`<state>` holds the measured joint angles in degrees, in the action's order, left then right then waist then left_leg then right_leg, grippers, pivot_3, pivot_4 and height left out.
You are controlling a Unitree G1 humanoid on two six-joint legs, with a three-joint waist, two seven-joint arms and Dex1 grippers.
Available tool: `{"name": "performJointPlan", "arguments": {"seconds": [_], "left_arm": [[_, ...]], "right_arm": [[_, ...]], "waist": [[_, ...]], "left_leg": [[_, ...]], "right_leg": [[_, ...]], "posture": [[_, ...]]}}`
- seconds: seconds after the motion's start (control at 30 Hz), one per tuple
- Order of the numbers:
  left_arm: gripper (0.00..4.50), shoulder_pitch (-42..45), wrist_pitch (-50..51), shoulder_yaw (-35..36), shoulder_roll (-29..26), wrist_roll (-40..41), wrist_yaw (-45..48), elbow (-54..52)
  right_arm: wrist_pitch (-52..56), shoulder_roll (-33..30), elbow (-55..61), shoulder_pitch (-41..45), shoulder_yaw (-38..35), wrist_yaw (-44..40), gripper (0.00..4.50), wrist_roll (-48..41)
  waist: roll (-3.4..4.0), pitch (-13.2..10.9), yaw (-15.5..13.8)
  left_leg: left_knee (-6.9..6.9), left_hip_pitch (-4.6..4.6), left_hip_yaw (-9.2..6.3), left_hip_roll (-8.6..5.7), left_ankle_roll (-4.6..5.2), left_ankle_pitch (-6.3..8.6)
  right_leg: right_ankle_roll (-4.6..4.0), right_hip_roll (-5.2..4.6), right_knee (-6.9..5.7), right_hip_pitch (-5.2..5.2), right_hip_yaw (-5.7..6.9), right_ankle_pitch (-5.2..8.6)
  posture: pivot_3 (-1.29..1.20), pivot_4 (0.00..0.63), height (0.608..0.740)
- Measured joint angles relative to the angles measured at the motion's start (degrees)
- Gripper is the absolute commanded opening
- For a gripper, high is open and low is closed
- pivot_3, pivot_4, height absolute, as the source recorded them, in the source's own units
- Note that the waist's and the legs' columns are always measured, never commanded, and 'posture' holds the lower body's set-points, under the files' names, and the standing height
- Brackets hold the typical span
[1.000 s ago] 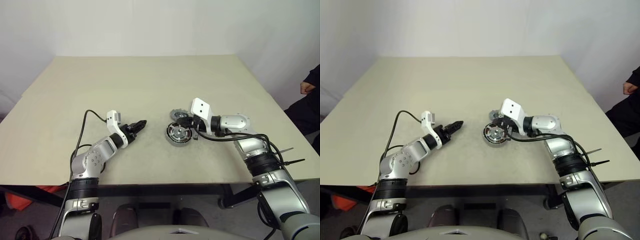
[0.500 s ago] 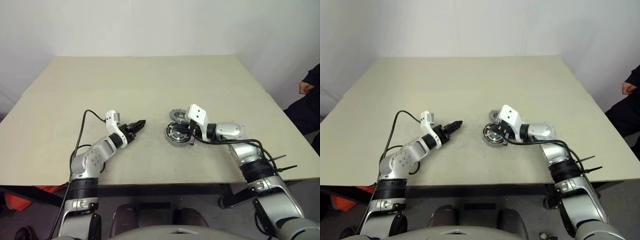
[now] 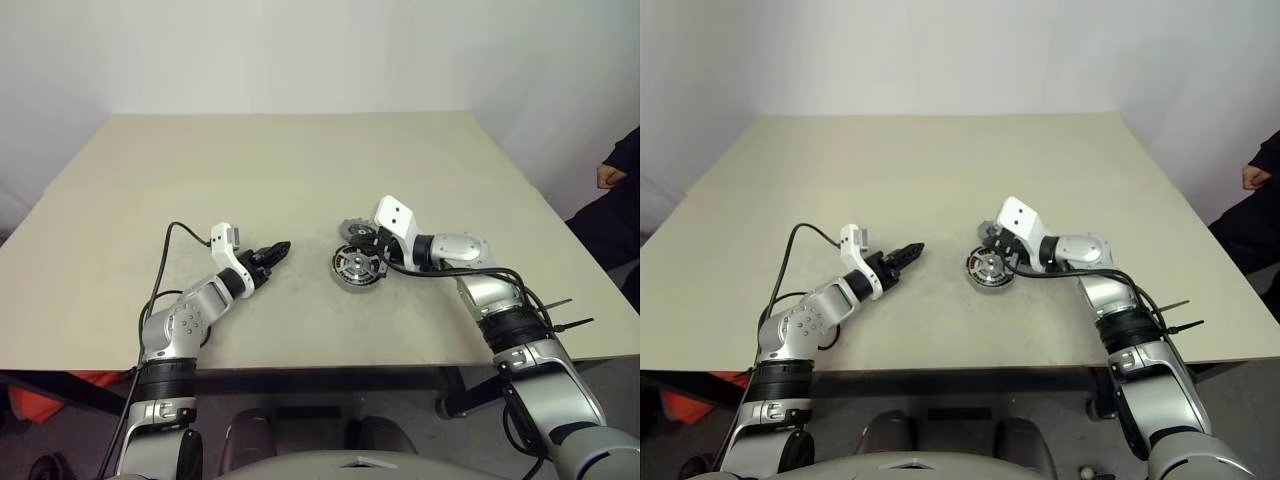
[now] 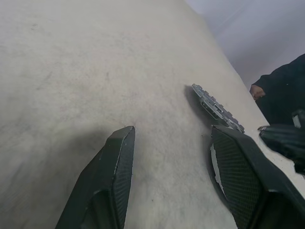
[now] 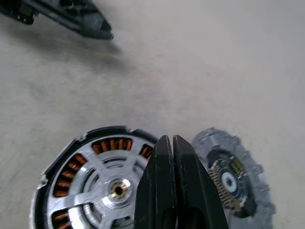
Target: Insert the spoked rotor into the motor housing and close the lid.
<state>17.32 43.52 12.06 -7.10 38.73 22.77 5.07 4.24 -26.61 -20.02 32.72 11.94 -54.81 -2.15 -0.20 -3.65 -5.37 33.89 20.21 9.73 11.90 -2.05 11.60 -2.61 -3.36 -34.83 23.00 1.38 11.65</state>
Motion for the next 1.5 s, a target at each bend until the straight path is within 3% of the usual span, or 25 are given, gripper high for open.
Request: {"name": "performJointPlan", "arguments": {"seconds": [0.47,0.93,1.23,1.5], "left_arm": [[2.69,-0.23,-0.34,0.48,-0.38,0.01,-0.52,0.03],[2.69,-0.23,-0.62,0.61,-0.27,-0.4,-0.81,0.26],[2.69,-0.5,-0.71,1.05,0.0,-0.71,-0.87,0.62],[2.69,-0.53,-0.73,1.28,-0.2,-0.83,-0.87,0.77]], "right_arm": [[-2.51,1.65,-6.47,-0.98,-0.03,1.92,0.07,0.58],[0.3,-0.21,4.01,-0.6,-1.26,-3.42,0.07,-2.96],[-1.18,1.44,-2.01,-3.47,0.53,-1.04,0.07,-1.18],[-0.01,1.61,-1.3,-2.23,-0.71,-1.31,0.07,-2.46]], "waist": [[0.0,0.03,0.01],[0.0,0.03,-0.05],[0.02,0.12,0.11],[0.04,0.09,0.05]], "left_leg": [[0.04,-0.4,0.03,-0.01,-0.02,-0.01],[0.01,0.16,0.02,0.0,0.03,0.02],[0.05,-0.61,0.03,0.0,0.12,0.09],[0.05,-0.19,0.02,0.0,0.01,0.01]], "right_leg": [[0.42,-0.03,0.03,-0.42,-0.01,0.25],[0.05,-0.02,0.06,0.08,0.01,0.06],[0.49,-0.04,0.04,-0.66,0.0,0.32],[0.22,-0.03,-0.01,-0.24,-0.02,0.15]], "posture": [[0.0,0.0,0.74],[0.0,0.0,0.74],[0.0,0.0,0.74],[0.0,0.0,0.74]]}}
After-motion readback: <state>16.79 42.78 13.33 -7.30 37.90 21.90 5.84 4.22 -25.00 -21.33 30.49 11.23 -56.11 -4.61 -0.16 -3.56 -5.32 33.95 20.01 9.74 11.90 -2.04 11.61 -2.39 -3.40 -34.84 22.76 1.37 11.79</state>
